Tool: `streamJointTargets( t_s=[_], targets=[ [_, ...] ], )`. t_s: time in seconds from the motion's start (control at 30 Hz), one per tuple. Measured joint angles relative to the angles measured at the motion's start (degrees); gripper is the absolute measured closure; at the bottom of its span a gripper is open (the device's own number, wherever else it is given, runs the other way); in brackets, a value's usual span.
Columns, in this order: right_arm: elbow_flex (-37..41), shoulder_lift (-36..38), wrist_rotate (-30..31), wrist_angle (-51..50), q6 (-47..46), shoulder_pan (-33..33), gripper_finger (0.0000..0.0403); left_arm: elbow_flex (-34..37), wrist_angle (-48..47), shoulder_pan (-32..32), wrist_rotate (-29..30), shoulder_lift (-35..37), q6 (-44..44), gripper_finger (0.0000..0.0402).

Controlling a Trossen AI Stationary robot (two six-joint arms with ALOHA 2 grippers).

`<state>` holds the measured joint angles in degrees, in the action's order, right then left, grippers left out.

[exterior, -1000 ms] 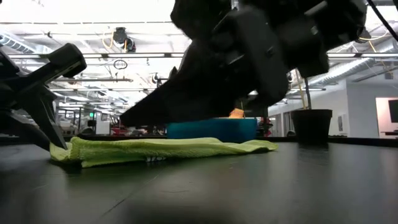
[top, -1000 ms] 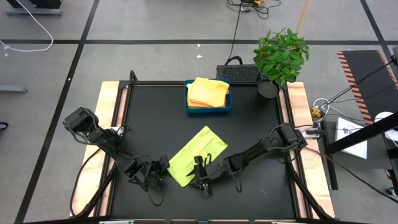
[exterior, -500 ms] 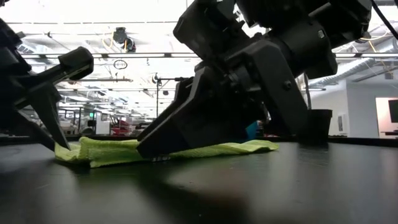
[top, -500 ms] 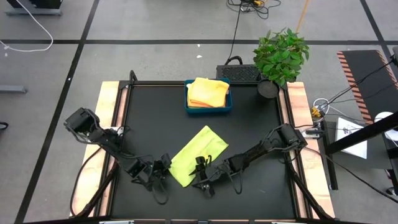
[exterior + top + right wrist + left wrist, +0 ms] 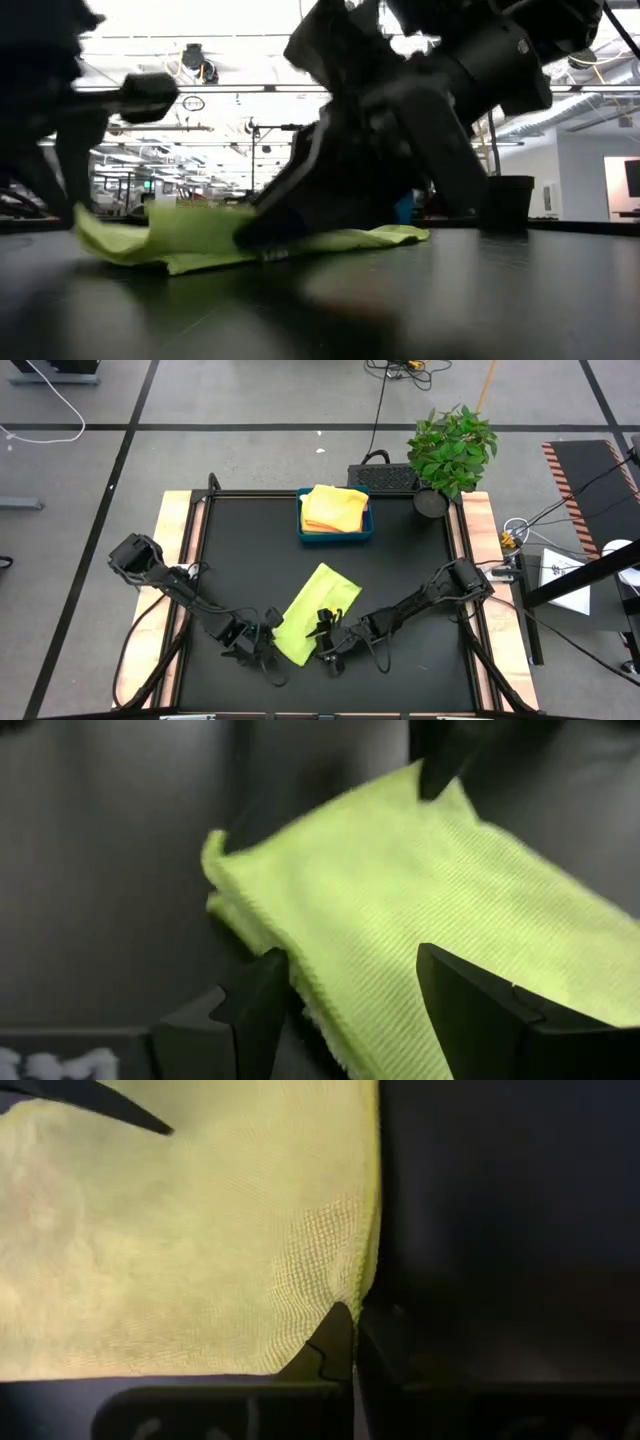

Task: Fold microfiber towels
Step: Fold the green microfiber towel

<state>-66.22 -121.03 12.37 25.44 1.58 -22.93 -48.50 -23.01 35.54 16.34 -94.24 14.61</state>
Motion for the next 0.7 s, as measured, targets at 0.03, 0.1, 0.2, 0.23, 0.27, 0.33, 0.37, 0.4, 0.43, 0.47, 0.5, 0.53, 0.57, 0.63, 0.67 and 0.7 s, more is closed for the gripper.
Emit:
streamJointTargets(
  t_s=[0.03, 0.1, 0.2, 0.23, 0.27, 0.33, 0.37, 0.4, 0.43, 0.47, 0.5, 0.53, 0.57, 0.63, 0.67, 0.7],
  targets=[
    [0.03, 0.80, 0.38, 0.00, -0.30, -0.11, 0.0190, -1.33, -1.24, -0.26, -0.85, 0.00, -0.98, 0.0401],
    [0.06, 2.61, 2.14, 0.45, -0.70, -0.64, 0.0190, -3.86, -3.23, -0.90, -2.39, 0.05, -2.70, 0.0401],
    [0.02, 5.43, 4.36, 0.60, 0.83, -1.79, 0.0190, -7.15, -5.24, -2.15, -5.00, 0.09, -4.55, 0.0401],
    [0.02, 6.11, 4.67, 0.41, 1.35, -2.10, 0.0190, -8.15, -5.64, -2.72, -6.00, 0.09, -5.07, 0.0401],
    [0.02, 6.81, 5.20, 0.42, 1.70, -2.47, 0.0190, -9.05, -5.88, -3.30, -7.07, 0.09, -5.80, 0.0401],
    [0.02, 8.10, 5.87, 0.17, 2.24, -3.22, 0.0190, -10.54, -5.83, -4.63, -9.42, 0.10, -7.29, 0.0401],
    [0.02, 8.66, 6.09, 0.49, 2.24, -3.54, 0.0190, -11.13, -5.86, -5.32, -10.40, 0.11, -8.19, 0.0401],
    [0.02, 9.11, 6.93, 0.45, 1.94, -3.85, 0.0190, -11.68, -5.93, -6.02, -11.27, 0.11, -9.24, 0.0401],
    [0.02, 9.25, 7.71, 0.71, 0.93, -4.12, 0.0190, -12.12, -5.97, -6.74, -11.93, 0.13, -10.44, 0.0401],
    [0.00, 9.25, 8.52, 1.08, -0.40, -4.29, 0.0190, -12.57, -6.05, -7.49, -12.41, 0.13, -11.72, 0.0401],
    [0.00, 9.19, 8.81, 1.13, -1.81, -4.34, 0.0190, -12.99, -6.08, -8.28, -12.99, 0.13, -12.92, 0.0401],
    [0.00, 9.07, 8.80, 1.40, -3.28, -4.34, 0.0190, -13.38, -6.34, -9.08, -13.50, 0.13, -13.88, 0.0401],
    [0.00, 8.65, 8.78, 2.22, -4.99, -4.32, 0.0190, -13.71, -6.59, -9.88, -14.03, 0.14, -14.75, 0.0401],
    [0.00, 7.77, 8.90, 4.07, -7.65, -4.29, 0.0190, -14.02, -6.86, -11.51, -14.90, 0.20, -16.44, 0.0401],
    [0.00, 7.36, 8.95, 4.20, -8.81, -4.29, 0.0190, -14.02, -6.91, -12.27, -15.18, 0.22, -17.18, 0.0401],
    [0.00, 6.91, 8.99, 4.62, -10.13, -4.23, 0.0190, -14.02, -7.03, -13.00, -15.41, 0.22, -17.98, 0.0401]
  ],
)
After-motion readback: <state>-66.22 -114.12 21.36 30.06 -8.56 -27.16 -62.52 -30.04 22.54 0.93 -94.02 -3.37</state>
